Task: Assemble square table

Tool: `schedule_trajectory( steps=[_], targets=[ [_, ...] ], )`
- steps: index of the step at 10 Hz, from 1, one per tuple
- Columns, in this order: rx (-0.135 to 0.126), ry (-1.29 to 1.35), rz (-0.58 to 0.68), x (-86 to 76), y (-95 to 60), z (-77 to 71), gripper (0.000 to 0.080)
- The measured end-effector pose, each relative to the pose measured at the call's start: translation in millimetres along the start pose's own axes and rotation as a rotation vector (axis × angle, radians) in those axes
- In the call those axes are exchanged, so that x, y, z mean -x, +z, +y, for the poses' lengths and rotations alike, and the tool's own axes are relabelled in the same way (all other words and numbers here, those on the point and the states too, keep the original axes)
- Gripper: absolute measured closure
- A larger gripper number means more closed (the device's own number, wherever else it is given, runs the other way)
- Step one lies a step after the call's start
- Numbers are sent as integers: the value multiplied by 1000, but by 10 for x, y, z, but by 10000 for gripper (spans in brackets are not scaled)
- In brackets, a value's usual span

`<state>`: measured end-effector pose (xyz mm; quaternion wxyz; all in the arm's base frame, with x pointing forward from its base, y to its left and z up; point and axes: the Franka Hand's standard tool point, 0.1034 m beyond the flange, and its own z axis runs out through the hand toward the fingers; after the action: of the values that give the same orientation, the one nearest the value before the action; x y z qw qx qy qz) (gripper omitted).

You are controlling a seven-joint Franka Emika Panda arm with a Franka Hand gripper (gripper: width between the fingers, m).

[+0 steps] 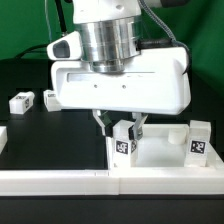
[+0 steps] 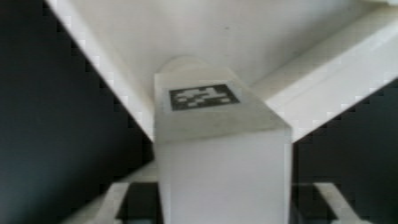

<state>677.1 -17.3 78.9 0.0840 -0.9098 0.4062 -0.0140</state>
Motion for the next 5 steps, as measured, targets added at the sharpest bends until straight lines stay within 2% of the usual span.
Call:
schedule_trajectory(
  steps=[1, 2, 3, 5],
  targets=[
    [2, 209, -16, 15, -4, 11, 496],
    [-7, 396, -40, 7, -8, 30, 496],
    [-32, 499, -62, -18, -6, 54, 496],
    [-33, 630, -70, -19, -7, 67, 496]
  ],
)
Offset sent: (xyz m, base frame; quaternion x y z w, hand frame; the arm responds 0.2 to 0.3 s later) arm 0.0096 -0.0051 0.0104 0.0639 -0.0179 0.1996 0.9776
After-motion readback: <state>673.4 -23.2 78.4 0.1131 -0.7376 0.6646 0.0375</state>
